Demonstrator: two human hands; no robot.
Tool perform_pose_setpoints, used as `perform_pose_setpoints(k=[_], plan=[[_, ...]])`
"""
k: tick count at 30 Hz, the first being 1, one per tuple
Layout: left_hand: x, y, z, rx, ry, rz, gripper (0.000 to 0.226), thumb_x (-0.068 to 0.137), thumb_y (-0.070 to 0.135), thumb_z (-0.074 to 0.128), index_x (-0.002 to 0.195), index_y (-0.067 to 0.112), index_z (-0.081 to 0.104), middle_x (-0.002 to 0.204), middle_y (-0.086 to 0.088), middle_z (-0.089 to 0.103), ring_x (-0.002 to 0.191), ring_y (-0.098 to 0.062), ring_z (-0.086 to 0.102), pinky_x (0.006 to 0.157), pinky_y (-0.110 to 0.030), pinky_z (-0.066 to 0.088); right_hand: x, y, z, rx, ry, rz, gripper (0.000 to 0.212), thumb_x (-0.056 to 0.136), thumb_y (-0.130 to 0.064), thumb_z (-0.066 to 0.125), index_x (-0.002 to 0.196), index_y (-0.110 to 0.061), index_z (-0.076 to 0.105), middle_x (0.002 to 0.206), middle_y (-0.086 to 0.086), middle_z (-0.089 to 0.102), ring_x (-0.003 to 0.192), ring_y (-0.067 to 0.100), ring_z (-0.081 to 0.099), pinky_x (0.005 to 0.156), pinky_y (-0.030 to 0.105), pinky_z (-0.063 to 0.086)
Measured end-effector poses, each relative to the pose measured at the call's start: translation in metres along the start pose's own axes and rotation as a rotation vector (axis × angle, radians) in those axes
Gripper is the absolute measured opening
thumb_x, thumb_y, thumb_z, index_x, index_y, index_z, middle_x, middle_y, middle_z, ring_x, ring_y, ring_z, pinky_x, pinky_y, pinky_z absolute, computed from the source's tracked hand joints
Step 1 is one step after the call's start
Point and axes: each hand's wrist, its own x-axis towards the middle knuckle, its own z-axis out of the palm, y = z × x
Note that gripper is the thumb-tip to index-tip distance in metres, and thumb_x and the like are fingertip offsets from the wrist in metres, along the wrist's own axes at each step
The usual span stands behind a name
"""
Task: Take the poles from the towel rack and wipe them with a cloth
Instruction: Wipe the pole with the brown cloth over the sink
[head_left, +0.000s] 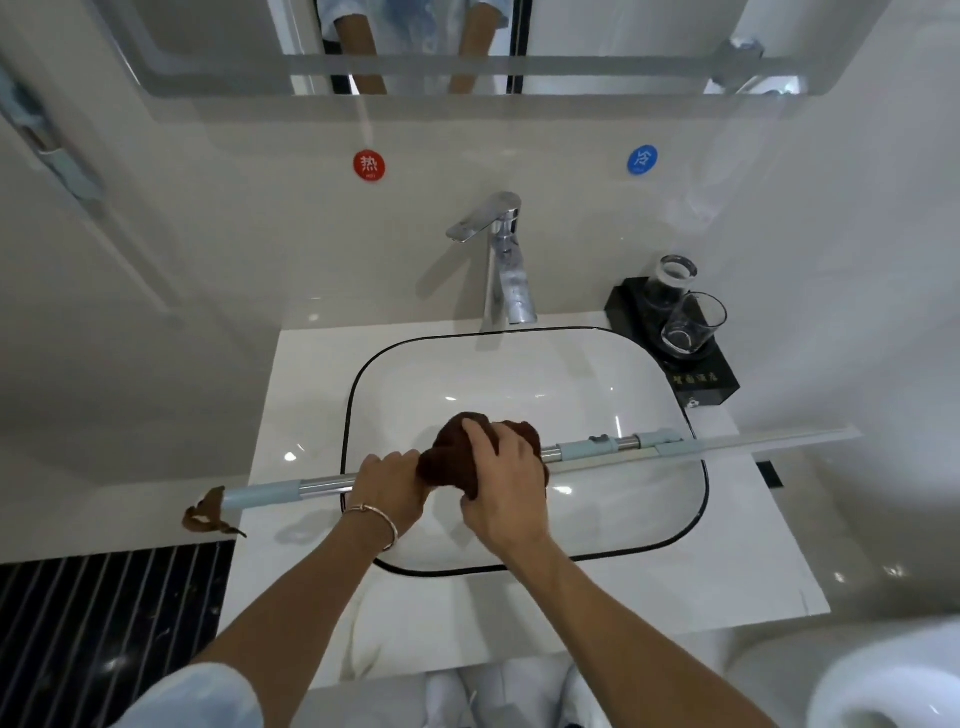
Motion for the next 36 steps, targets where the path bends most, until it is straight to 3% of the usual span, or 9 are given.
perform_pose_setpoints(k=[3, 6, 11, 15, 20, 24, 27, 33, 36], plan=[[0.0, -0.003, -0.001, -0.058, 0.042, 0.006, 0.017, 0.095, 0.03, 0.049, 0.106, 0.018, 0.055, 0.097, -0.001, 0.061, 0.091, -0.024, 0.06, 0.072, -0.033, 0.031, 0.007, 0.024, -0.019, -0.005, -0.012, -0.009, 0.081, 0.066, -0.024, 0.078, 0.137, -0.026, 0.04, 0.12, 0.009, 0.055, 0.105, 0.032, 0.054, 0.087, 0.045, 0.049], [-0.001, -0.005, -0.004, -0.051, 0.083, 0.069, 0.022, 0.075, 0.027, 0.077, 0.086, 0.017, 0.061, 0.072, 0.002, 0.061, 0.065, -0.022, 0.062, 0.059, -0.031, 0.034, 0.017, 0.078, -0.055, -0.073, -0.017, 0.133, 0.081, 0.066, -0.038, 0.079, 0.135, -0.034, 0.038, 0.119, 0.006, 0.053, 0.102, 0.032, 0.055, 0.084, 0.044, 0.05], [-0.003, -0.004, 0.003, -0.017, 0.164, 0.06, 0.038, 0.049, 0.023, 0.091, 0.069, 0.021, 0.059, 0.054, 0.007, 0.052, 0.044, -0.017, 0.053, 0.046, -0.028, 0.038, 0.008, 0.147, -0.092, -0.133, 0.053, 0.275, 0.079, 0.064, -0.031, 0.081, 0.134, -0.025, 0.044, 0.119, 0.012, 0.052, 0.1, 0.037, 0.055, 0.082, 0.049, 0.05], [-0.007, 0.012, -0.007, -0.037, 0.039, -0.084, 0.025, 0.081, 0.037, 0.065, 0.1, 0.023, 0.058, 0.089, 0.006, 0.061, 0.082, -0.018, 0.059, 0.074, -0.036, 0.038, 0.005, 0.15, -0.082, -0.157, 0.059, 0.211, 0.081, 0.059, -0.022, 0.085, 0.132, -0.017, 0.052, 0.118, 0.017, 0.056, 0.103, 0.042, 0.054, 0.085, 0.051, 0.048], [0.006, 0.079, -0.024, -0.177, 0.005, -0.019, 0.074, 0.073, 0.056, 0.027, 0.135, 0.02, 0.045, 0.13, -0.003, 0.051, 0.121, -0.028, 0.047, 0.107, -0.055, 0.019, 0.001, 0.159, -0.08, -0.112, 0.108, 0.143, 0.083, 0.055, -0.024, 0.088, 0.13, -0.016, 0.054, 0.118, 0.017, 0.057, 0.105, 0.042, 0.055, 0.083, 0.051, 0.05], [0.038, 0.149, -0.037, -0.132, -0.222, -0.033, 0.085, 0.086, 0.062, 0.043, 0.15, 0.021, 0.004, 0.151, -0.004, 0.02, 0.139, -0.026, 0.02, 0.111, -0.058, 0.002, -0.002, 0.163, -0.079, -0.094, 0.093, 0.095, 0.087, 0.052, -0.025, 0.09, 0.13, -0.018, 0.053, 0.118, 0.016, 0.058, 0.105, 0.04, 0.056, 0.082, 0.051, 0.052], [0.05, 0.176, -0.031, -0.053, -0.277, -0.07, 0.09, 0.085, 0.066, 0.042, 0.15, 0.023, -0.004, 0.15, -0.006, 0.022, 0.137, -0.029, 0.023, 0.108, -0.063, 0.004, -0.003, 0.172, -0.088, -0.1, 0.008, 0.014, 0.088, 0.056, -0.029, 0.088, 0.133, -0.022, 0.047, 0.124, 0.013, 0.055, 0.11, 0.037, 0.054, 0.089, 0.05, 0.05], [0.056, 0.185, -0.017, 0.087, -0.181, -0.107, 0.056, 0.091, 0.039, 0.048, 0.14, 0.025, 0.026, 0.125, -0.006, 0.042, 0.115, -0.028, 0.043, 0.105, -0.065, 0.016, -0.001, 0.23, -0.139, -0.177, -0.167, -0.024, 0.082, 0.066, -0.028, 0.076, 0.139, -0.035, 0.037, 0.131, 0.002, 0.048, 0.117, 0.03, 0.048, 0.094, 0.044, 0.042], [0.06, 0.187, -0.009, 0.151, -0.069, -0.111, 0.061, 0.056, 0.032, 0.081, 0.109, 0.021, 0.053, 0.089, -0.007, 0.054, 0.079, -0.028, 0.055, 0.088, -0.066, 0.038, -0.005, 0.275, -0.163, -0.172, -0.094, 0.161, 0.081, 0.066, -0.029, 0.079, 0.136, -0.033, 0.038, 0.127, 0.006, 0.052, 0.11, 0.031, 0.051, 0.091, 0.044, 0.044]])
